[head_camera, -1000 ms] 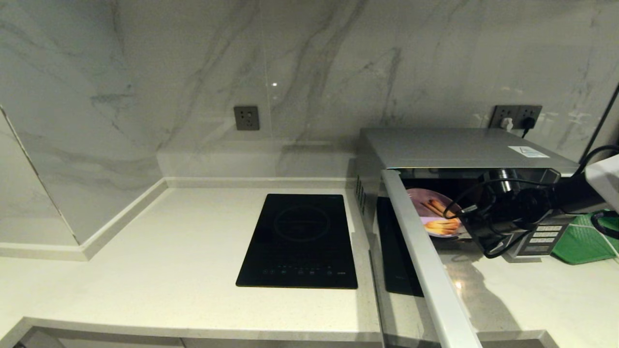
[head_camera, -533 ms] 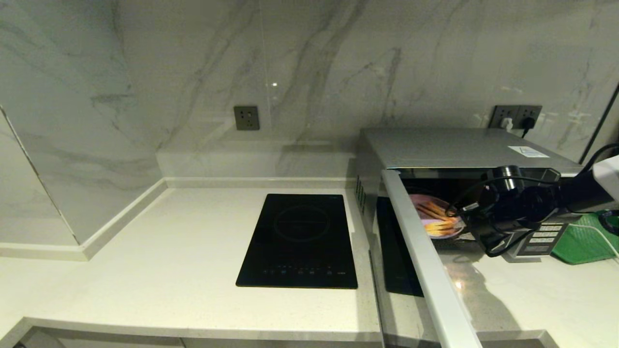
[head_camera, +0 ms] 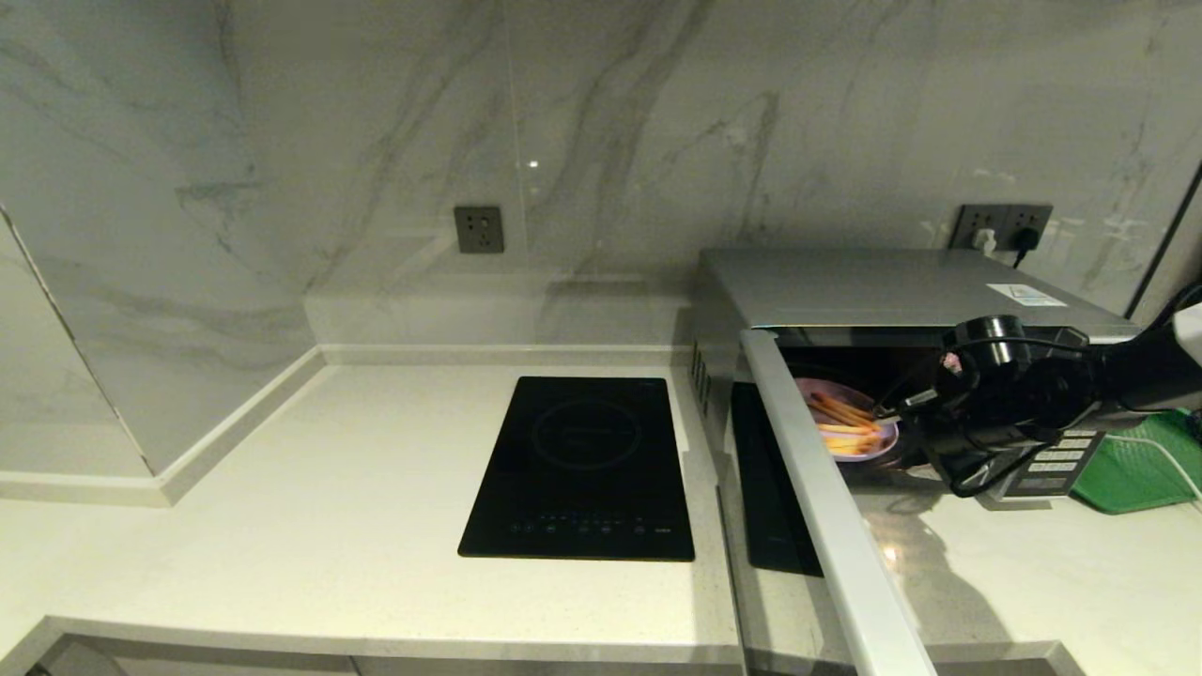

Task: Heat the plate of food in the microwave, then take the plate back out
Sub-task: Put the plate in the microwave oven, then close the microwave oven

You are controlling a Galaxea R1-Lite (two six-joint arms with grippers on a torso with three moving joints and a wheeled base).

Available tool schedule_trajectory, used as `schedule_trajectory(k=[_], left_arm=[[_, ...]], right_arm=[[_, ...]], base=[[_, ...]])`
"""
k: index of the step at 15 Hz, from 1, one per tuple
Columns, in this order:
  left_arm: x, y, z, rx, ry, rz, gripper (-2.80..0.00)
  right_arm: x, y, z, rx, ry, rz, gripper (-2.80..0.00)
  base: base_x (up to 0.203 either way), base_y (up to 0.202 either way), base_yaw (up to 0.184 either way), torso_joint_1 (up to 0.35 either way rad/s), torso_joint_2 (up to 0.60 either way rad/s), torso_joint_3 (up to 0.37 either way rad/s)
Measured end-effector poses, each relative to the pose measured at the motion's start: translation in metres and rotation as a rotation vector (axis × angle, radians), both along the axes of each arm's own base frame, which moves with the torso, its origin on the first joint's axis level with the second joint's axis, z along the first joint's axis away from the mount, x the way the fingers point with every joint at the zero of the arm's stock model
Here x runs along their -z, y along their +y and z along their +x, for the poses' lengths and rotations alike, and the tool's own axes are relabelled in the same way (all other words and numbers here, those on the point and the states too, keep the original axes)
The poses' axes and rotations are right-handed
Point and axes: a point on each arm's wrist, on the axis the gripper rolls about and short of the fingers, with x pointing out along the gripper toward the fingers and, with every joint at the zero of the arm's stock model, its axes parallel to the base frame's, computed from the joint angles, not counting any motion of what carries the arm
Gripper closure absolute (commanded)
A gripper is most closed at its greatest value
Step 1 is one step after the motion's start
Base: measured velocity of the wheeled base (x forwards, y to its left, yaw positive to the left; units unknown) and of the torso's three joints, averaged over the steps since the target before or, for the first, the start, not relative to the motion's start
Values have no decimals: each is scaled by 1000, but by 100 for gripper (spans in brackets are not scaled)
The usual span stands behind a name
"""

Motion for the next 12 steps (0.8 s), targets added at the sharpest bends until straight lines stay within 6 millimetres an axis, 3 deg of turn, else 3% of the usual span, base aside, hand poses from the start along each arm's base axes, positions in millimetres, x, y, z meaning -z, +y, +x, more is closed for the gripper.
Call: schedule_trajectory(k=[3, 6, 7, 12], left_arm=[[0, 0, 0, 0, 0, 0, 0], [0, 0, 0, 1, 0, 0, 0], [0, 0, 0, 0, 0, 0, 0], [0, 0, 0, 0, 0, 0, 0]], right_arm=[[-10, 1, -21, -27, -2, -20, -280], [-19, 3, -55, -55, -25, -45, -280], [-22, 4, -71, -61, -21, -51, 0], [-49, -3, -141, -92, -63, -101, 0]], base=[[0, 0, 0, 0, 0, 0], [0, 0, 0, 0, 0, 0], [0, 0, 0, 0, 0, 0], [0, 0, 0, 0, 0, 0]])
